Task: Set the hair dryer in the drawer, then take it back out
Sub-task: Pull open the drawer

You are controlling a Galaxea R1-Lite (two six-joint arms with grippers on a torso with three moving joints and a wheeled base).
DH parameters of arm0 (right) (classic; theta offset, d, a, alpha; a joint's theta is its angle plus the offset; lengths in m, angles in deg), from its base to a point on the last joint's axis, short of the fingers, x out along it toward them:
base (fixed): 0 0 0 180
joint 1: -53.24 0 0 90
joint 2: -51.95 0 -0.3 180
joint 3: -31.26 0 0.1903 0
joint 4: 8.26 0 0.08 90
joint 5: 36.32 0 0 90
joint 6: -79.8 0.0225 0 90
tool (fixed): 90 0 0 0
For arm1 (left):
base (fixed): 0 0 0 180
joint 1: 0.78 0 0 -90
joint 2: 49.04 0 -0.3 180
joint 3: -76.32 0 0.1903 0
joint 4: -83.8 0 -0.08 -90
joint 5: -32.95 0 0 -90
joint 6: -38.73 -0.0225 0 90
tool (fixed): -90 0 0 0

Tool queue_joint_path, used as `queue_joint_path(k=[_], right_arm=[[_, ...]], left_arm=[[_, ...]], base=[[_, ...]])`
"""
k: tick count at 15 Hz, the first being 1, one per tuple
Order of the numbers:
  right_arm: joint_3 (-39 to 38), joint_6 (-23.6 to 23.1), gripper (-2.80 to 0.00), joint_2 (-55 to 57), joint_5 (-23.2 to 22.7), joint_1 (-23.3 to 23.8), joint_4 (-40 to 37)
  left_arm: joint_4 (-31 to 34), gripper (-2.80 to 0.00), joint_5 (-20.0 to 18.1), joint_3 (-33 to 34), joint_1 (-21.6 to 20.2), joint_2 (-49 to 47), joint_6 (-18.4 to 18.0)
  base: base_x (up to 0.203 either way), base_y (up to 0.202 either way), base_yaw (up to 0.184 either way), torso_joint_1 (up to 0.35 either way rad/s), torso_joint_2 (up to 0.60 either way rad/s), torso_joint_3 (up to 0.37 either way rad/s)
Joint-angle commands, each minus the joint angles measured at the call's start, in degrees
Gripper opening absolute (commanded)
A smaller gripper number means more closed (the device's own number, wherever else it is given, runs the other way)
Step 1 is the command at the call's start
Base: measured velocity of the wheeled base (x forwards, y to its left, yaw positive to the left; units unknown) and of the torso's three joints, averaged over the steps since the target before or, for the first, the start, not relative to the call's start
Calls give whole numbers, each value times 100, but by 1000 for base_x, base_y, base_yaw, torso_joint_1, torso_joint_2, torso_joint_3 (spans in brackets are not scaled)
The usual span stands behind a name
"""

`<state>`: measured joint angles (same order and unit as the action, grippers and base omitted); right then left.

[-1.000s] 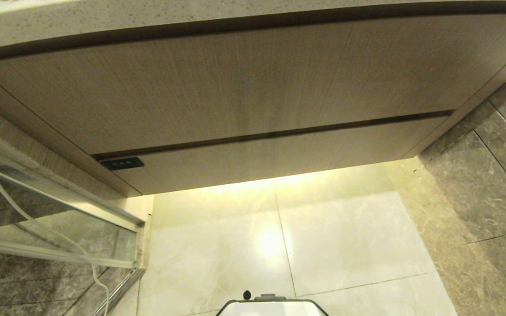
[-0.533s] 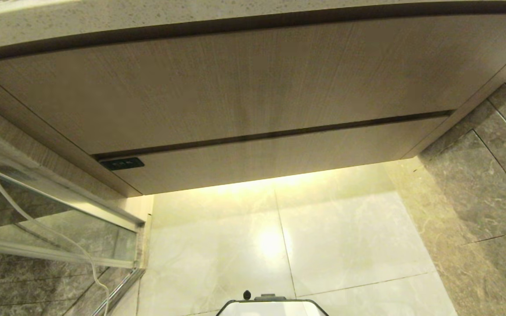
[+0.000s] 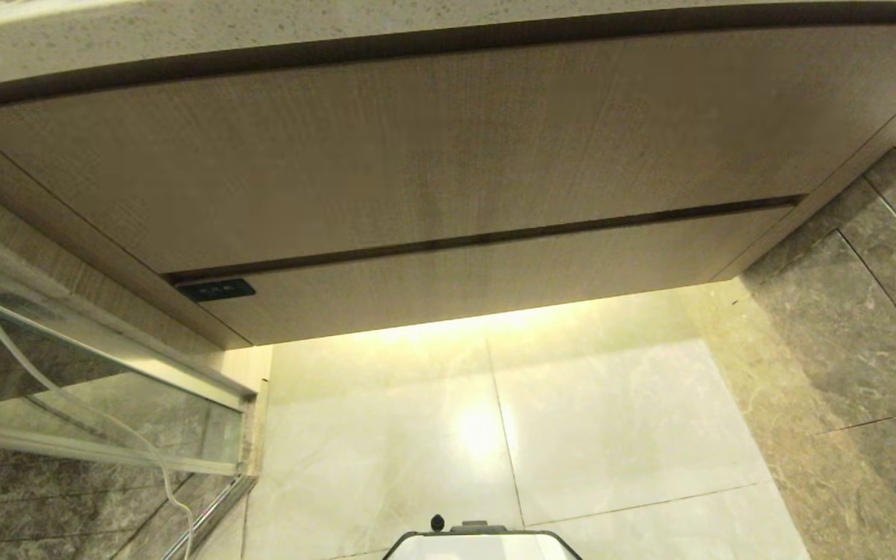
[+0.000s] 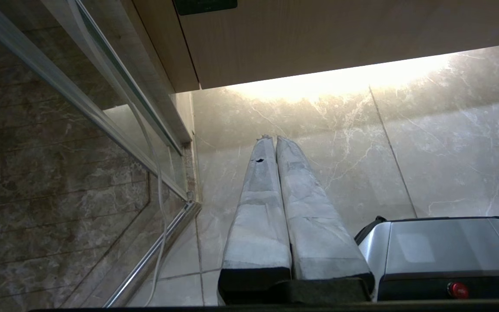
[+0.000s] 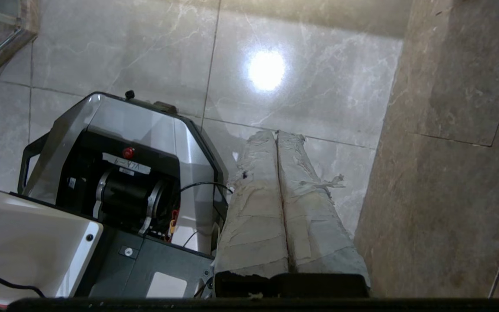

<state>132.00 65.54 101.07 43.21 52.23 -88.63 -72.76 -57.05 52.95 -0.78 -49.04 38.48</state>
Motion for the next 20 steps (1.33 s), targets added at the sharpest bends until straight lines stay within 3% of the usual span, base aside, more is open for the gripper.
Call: queue_joint_path(k=[1,11,12,18,20], right_arm=[[-64,-51,-280,19,-16,-4,-56],[-539,-411,-280,362,-52,-136,-22],[-622,-529,0,453,-51,-158,75],[-813,-891,0,1175,10,-597,613],[-753,-1499,0,1477,326,-711,745]], left_arm=[[1,-280,0,9,0,0,-1],[1,-280,0,9,0,0,-1],[1,-280,0,9,0,0,-1],[1,-280,0,7,0,0,-1],[1,-280,0,9,0,0,-1]], base=[[0,0,0,0,0,0],[0,0,0,0,0,0],[0,0,0,0,0,0],[0,0,0,0,0,0],[0,0,0,0,0,0]])
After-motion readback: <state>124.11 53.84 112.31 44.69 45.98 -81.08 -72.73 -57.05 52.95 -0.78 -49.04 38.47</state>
